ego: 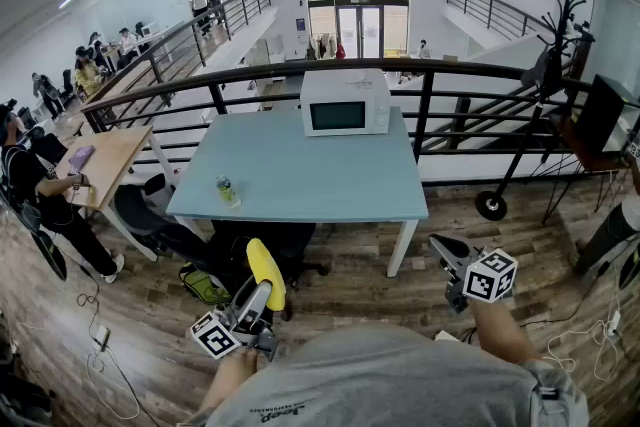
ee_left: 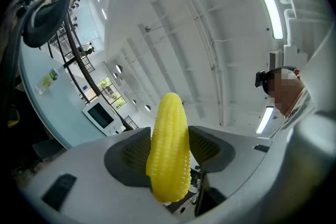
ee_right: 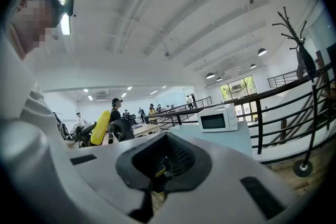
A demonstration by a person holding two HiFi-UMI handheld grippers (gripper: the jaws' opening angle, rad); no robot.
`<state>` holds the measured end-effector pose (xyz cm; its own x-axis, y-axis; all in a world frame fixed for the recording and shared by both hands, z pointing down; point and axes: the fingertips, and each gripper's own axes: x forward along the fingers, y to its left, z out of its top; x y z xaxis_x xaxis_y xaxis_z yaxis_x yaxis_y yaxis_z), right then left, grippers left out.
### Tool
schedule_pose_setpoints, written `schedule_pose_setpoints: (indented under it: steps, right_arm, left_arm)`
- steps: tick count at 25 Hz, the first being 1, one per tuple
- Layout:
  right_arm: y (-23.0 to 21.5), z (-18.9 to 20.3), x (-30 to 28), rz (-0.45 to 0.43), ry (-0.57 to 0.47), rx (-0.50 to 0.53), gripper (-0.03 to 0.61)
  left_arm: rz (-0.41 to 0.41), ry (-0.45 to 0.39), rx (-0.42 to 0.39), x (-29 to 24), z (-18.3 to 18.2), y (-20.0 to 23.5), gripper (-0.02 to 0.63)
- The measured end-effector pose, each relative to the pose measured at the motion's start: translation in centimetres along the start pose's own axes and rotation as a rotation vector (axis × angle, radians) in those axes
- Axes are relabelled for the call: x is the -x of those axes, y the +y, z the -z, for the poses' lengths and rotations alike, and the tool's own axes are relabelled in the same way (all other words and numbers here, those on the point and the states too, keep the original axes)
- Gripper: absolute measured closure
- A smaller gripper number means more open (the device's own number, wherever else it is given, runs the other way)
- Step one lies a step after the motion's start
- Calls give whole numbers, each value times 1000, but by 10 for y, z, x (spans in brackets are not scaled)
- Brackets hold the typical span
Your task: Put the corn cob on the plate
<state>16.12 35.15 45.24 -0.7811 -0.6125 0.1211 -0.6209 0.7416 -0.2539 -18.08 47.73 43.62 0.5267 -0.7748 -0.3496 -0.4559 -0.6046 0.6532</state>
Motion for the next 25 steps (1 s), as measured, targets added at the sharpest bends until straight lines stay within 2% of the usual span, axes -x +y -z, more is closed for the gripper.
schedule_pose_setpoints:
  steps: [10, 16, 25]
  right_arm:
    - [37, 0, -29, 3, 1, 6, 571]
    - [59, -7, -48, 15, -48, -37, 571]
    - [83, 1, -61, 38, -43, -32, 571]
  left_arm:
    - [12, 7, 13, 32, -26, 11, 376]
    - [17, 7, 18, 56, -47, 19, 376]
    - [32, 25, 42, 81, -55, 35, 376]
